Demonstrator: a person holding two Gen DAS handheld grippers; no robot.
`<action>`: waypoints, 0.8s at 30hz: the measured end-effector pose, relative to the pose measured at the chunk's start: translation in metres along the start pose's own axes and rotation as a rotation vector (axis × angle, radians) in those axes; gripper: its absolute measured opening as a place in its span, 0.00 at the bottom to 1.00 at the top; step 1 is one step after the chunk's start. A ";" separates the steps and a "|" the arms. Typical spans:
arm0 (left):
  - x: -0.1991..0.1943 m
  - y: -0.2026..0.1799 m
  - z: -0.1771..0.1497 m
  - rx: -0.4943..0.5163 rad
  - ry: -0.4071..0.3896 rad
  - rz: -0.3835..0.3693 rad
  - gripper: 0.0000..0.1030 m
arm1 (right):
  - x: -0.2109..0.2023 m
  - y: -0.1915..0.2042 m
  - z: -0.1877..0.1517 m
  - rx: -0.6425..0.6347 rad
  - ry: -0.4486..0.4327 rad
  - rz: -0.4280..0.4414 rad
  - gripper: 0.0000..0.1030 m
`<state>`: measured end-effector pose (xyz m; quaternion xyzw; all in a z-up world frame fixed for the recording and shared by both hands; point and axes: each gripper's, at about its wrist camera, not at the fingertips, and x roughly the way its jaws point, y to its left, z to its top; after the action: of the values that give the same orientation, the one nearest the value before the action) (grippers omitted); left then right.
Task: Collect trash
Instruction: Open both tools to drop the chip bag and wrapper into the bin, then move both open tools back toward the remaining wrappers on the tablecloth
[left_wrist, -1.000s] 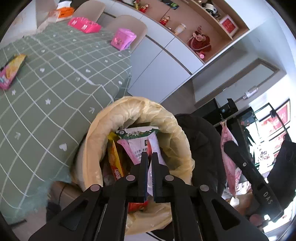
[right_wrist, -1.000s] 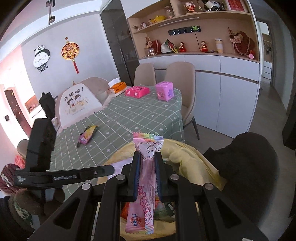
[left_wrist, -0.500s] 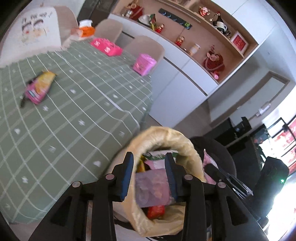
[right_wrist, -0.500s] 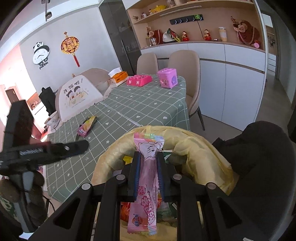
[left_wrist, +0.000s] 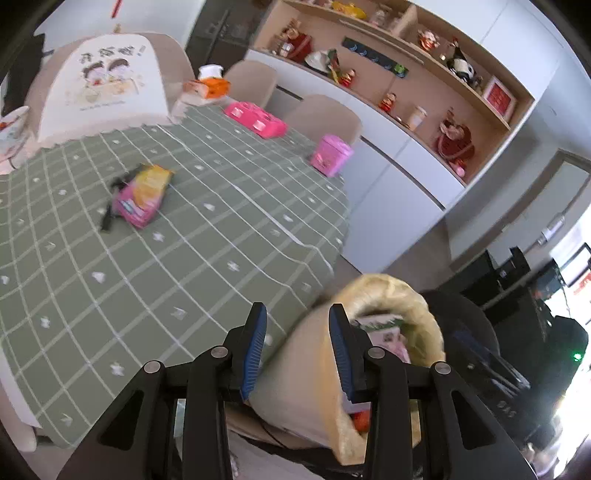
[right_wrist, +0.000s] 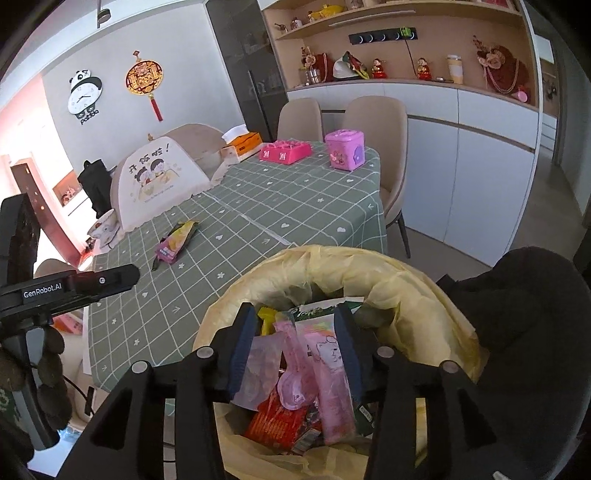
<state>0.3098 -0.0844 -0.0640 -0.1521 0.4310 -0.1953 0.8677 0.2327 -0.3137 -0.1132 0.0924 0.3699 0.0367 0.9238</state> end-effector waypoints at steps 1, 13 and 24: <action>-0.004 0.005 0.002 -0.002 -0.019 0.014 0.35 | -0.002 0.001 0.001 0.002 -0.004 0.000 0.40; -0.068 0.090 0.040 -0.072 -0.216 0.214 0.35 | 0.012 0.055 0.035 -0.059 -0.045 0.124 0.41; -0.028 0.183 0.065 -0.152 -0.156 0.254 0.36 | 0.091 0.129 0.068 -0.088 0.017 0.186 0.41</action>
<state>0.3850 0.0955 -0.0866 -0.1766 0.3916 -0.0386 0.9022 0.3451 -0.1851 -0.1009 0.0853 0.3655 0.1392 0.9164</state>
